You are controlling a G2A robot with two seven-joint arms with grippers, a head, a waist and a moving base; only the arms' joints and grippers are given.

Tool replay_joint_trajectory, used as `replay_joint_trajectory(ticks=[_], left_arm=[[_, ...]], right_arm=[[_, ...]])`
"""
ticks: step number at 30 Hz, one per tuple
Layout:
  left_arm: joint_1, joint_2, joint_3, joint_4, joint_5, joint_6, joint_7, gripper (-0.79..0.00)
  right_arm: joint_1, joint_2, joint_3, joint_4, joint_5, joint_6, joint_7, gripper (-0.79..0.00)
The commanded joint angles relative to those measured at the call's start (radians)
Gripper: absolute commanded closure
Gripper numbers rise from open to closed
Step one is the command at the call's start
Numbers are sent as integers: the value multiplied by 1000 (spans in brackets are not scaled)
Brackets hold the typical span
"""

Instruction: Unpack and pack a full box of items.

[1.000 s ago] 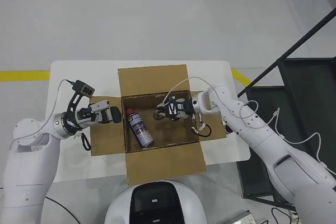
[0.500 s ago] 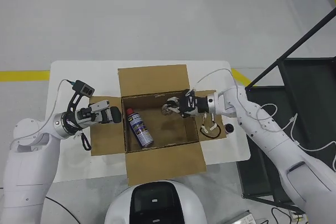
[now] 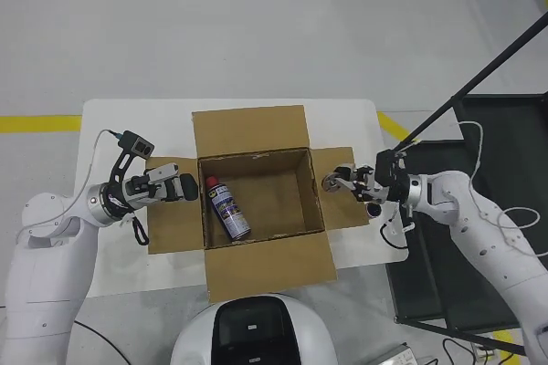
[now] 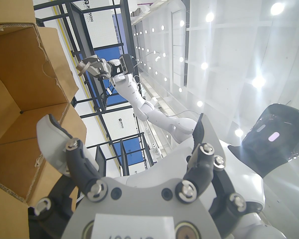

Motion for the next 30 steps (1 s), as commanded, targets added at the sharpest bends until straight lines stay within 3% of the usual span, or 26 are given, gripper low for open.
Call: replay_joint_trajectory(ticks=[1, 23, 30], left_arm=[[0, 0, 0, 0, 0, 0, 0, -785], [0, 0, 0, 0, 0, 0, 0, -785], [0, 0, 0, 0, 0, 0, 0, -785]], right_arm=[[-30, 16, 23, -10, 24, 0, -15, 0], [-42, 15, 22, -12, 52, 0, -20, 0], [-114, 62, 73, 70, 189, 0, 18, 0]])
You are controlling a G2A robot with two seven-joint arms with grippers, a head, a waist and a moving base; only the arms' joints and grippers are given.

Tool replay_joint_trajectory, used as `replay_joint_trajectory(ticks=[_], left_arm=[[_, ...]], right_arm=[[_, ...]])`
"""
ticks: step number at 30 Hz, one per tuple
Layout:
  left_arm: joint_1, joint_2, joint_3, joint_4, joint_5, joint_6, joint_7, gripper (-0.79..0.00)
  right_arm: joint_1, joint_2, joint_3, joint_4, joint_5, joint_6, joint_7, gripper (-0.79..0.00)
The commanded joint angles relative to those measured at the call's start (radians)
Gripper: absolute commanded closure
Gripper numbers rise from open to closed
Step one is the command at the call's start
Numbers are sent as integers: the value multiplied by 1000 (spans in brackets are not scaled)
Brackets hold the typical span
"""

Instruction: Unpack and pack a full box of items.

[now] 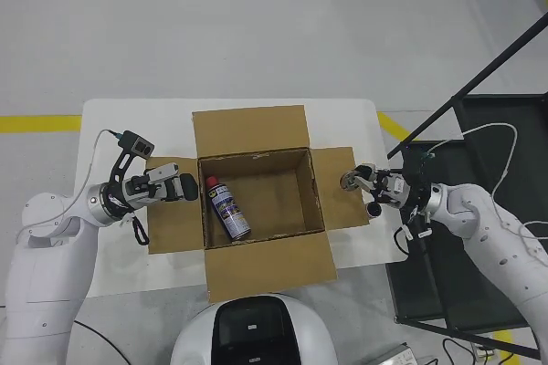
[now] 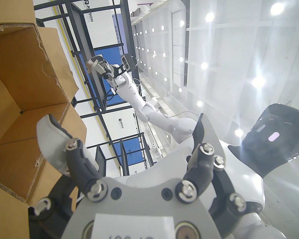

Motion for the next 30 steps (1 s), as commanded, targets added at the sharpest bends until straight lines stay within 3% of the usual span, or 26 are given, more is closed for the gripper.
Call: replay_joint_trajectory(ticks=[1, 10, 17, 23, 30], left_arm=[[0, 0, 0, 0, 0, 0, 0, -785], [0, 0, 0, 0, 0, 0, 0, -785], [0, 0, 0, 0, 0, 0, 0, -785], [0, 0, 0, 0, 0, 0, 0, -785], [0, 0, 0, 0, 0, 0, 0, -785]], right_arm=[[-26, 16, 19, 34, 48, 0, 7, 0], [-120, 69, 33, 73, 298, 0, 66, 0], [-157, 103, 9, 130, 562, 0, 219, 0], [-146, 108, -9, 205, 726, 0, 367, 0], [-144, 108, -10, 211, 731, 0, 376, 0]])
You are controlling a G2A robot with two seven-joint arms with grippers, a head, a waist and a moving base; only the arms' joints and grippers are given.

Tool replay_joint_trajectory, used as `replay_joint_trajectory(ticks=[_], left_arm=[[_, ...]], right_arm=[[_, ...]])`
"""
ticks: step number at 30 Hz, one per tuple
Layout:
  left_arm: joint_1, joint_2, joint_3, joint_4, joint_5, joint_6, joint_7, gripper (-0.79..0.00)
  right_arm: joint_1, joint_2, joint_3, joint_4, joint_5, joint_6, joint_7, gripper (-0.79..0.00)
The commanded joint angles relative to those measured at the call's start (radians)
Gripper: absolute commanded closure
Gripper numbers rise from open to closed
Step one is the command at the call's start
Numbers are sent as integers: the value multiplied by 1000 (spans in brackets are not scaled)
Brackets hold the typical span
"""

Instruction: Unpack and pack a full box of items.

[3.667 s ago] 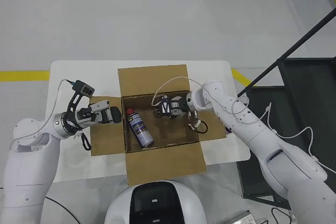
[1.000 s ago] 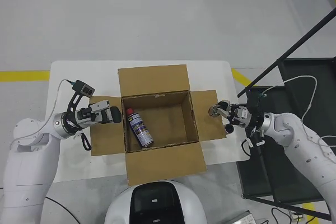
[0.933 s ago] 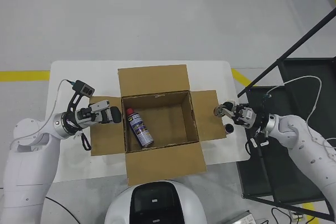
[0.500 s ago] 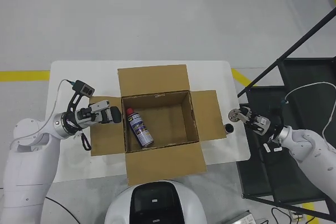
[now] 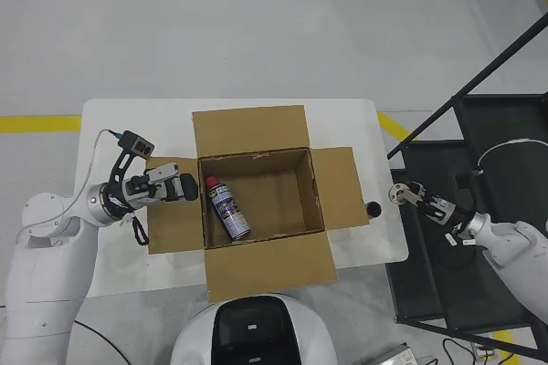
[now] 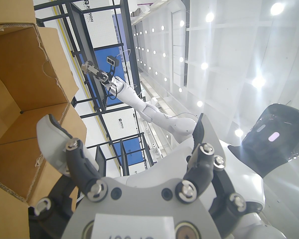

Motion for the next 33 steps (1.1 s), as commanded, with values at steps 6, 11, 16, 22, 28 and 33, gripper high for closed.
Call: replay_joint_trajectory(ticks=[6, 11, 16, 22, 28, 33], left_arm=[[0, 0, 0, 0, 0, 0, 0, -785], [0, 0, 0, 0, 0, 0, 0, -785], [0, 0, 0, 0, 0, 0, 0, -785], [0, 0, 0, 0, 0, 0, 0, -785], [0, 0, 0, 0, 0, 0, 0, -785], [0, 0, 0, 0, 0, 0, 0, -785]], right_arm=[[0, 0, 0, 0, 0, 0, 0, 0], [-17, -8, 1, 18, 23, 60, 19, 0], [0, -26, -35, 70, 59, 107, 111, 0], [74, -69, -95, 170, 101, 145, 174, 0], [169, -129, -170, 297, 145, 151, 223, 0], [240, -173, -208, 417, 182, 127, 249, 0]])
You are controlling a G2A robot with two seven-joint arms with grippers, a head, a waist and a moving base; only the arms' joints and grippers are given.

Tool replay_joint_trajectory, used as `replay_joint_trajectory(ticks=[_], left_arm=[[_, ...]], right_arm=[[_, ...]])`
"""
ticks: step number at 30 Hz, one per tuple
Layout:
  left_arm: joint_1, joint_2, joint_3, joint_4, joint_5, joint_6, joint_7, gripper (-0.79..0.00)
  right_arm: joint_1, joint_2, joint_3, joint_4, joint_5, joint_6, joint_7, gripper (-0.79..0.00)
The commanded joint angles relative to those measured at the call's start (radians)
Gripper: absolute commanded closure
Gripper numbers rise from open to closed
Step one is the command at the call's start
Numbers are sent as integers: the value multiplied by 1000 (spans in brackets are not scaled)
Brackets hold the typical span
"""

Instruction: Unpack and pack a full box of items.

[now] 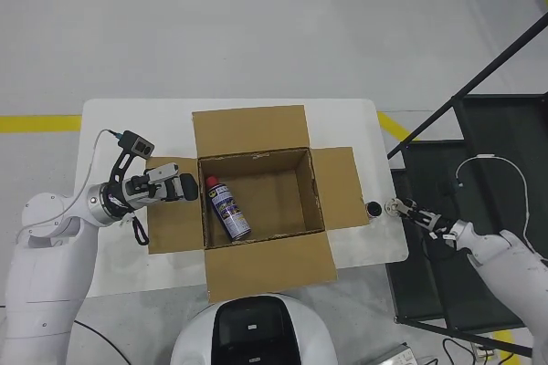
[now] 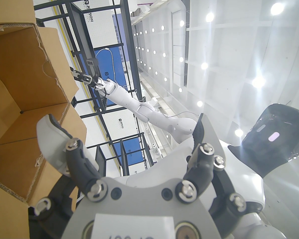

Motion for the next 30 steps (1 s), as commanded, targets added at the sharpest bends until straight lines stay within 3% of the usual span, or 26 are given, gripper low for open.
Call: replay_joint_trajectory(ticks=[1, 18, 19, 20, 23, 25, 30], left_arm=[[0, 0, 0, 0, 0, 0, 0, -785], [0, 0, 0, 0, 0, 0, 0, -785], [0, 0, 0, 0, 0, 0, 0, -785], [0, 0, 0, 0, 0, 0, 0, -785], [0, 0, 0, 0, 0, 0, 0, -785], [0, 0, 0, 0, 0, 0, 0, -785], [0, 0, 0, 0, 0, 0, 0, -785]], right_arm=[[27, -16, -12, 53, 7, -5, 9, 0], [137, -135, -94, 293, -7, -18, 29, 0], [140, -138, -95, 300, -7, -20, 30, -114], [146, -144, -97, 312, -7, -25, 33, -283], [156, -157, -99, 335, -5, -37, 40, -437], [163, -164, -99, 348, -4, -43, 46, -480], [177, -178, -94, 379, 8, -59, 57, -462]])
